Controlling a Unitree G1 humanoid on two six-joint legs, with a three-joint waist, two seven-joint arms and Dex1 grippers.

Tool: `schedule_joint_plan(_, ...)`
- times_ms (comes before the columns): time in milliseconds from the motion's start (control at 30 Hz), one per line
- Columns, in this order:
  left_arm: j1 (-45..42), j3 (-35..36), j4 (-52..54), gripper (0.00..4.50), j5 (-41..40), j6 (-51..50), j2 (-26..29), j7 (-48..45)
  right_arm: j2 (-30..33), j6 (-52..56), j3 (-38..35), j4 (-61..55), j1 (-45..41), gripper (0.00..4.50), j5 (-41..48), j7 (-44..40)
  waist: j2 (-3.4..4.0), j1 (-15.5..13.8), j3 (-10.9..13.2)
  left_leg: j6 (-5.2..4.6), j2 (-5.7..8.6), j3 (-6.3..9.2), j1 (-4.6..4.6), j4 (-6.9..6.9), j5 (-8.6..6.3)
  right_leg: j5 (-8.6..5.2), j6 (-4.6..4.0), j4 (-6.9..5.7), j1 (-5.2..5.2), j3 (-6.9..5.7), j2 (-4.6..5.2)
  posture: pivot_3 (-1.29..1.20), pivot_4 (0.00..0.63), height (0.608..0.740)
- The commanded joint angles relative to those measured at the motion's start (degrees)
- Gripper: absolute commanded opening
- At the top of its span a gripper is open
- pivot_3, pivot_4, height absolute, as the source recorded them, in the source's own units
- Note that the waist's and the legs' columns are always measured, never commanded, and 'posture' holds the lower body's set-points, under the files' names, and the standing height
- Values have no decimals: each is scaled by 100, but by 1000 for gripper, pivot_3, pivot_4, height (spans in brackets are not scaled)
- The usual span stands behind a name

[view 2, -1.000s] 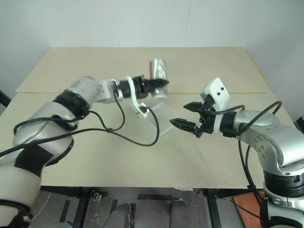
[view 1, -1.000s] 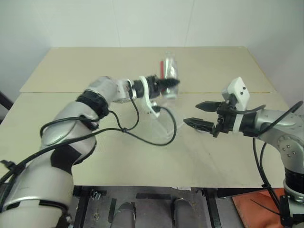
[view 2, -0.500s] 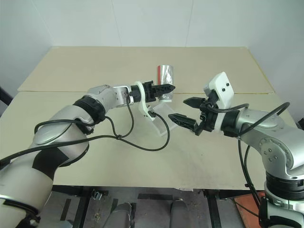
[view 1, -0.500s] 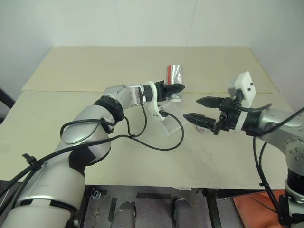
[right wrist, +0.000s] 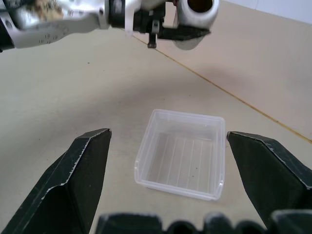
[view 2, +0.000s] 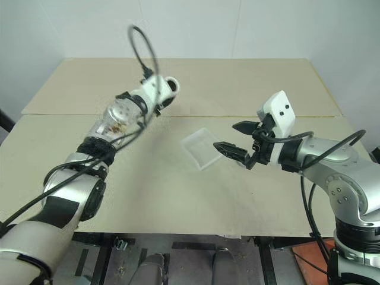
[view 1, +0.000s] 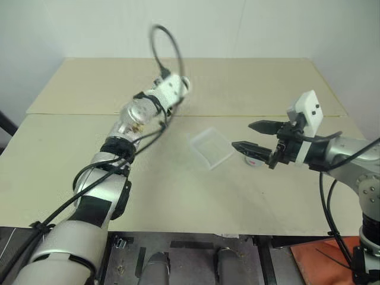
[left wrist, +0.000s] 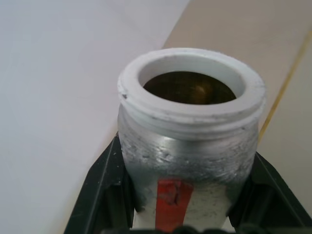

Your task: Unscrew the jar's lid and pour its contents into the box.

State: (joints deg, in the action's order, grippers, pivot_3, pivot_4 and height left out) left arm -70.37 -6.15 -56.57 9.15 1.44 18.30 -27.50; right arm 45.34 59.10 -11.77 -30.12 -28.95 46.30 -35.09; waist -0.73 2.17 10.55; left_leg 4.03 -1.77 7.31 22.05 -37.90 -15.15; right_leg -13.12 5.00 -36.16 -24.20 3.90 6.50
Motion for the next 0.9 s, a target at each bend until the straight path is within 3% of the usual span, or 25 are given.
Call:
schedule_joint_plan(33,211,1001,1060,1952,-1293,-2075,-157,-244,22,-217,10,-142,44,4460,-6,-80,0,57,0,-1,0,0,-1,-1,0,0,0,0,1,0,0,0,150,740)
schedule_joint_plan(167,1011,904,2332,1952,-1346,-2746,-178,-224,59,-237,27,-113,-11,4460,12,-166,3,184,-2,2,-1,1,-19,-2,1,0,0,-6,8,1,-1,0,150,740)
schedule_joint_plan(300,1285,788,2805,1952,-1318,-2795,-136,-223,104,-274,33,-48,-71,4460,-11,-244,2,194,-1,8,-2,2,-22,-2,5,2,-3,-5,5,2,-3,0,150,740)
schedule_joint_plan(433,1224,406,2633,1952,-814,-1792,46,-100,95,-297,109,-56,-116,4460,-47,-241,2,179,-2,9,-1,1,-22,-2,6,2,-3,-1,8,2,-3,0,150,740)
schedule_joint_plan(500,1180,-59,2511,1952,-196,-774,222,138,122,-297,96,-76,-126,4460,-33,-259,2,171,-2,13,-1,1,-21,-2,8,2,-3,0,6,2,-2,0,150,740)
schedule_joint_plan(633,426,-2265,1802,1952,3068,2234,1189,2422,311,-289,49,-18,-166,4460,-21,-410,-1,104,1,45,0,-2,-19,1,26,3,-4,23,5,2,-2,0,150,740)
schedule_joint_plan(700,-34,-2924,1241,1952,3966,2627,1274,3296,342,-308,76,56,-219,4460,-37,-441,0,35,-1,45,0,-3,-18,1,26,5,-3,25,6,3,-2,0,150,740)
schedule_joint_plan(800,-876,-4441,665,1952,5941,2714,1145,5063,346,-336,125,89,-285,4460,-72,-456,1,-41,-2,8,3,-2,-15,0,5,9,5,23,11,4,0,0,150,740)
schedule_joint_plan(900,-1133,-5048,418,1952,6615,2845,990,5768,300,-323,145,83,-329,4460,-79,-398,1,-86,-2,7,4,-3,-4,0,4,11,9,15,6,4,1,0,150,740)
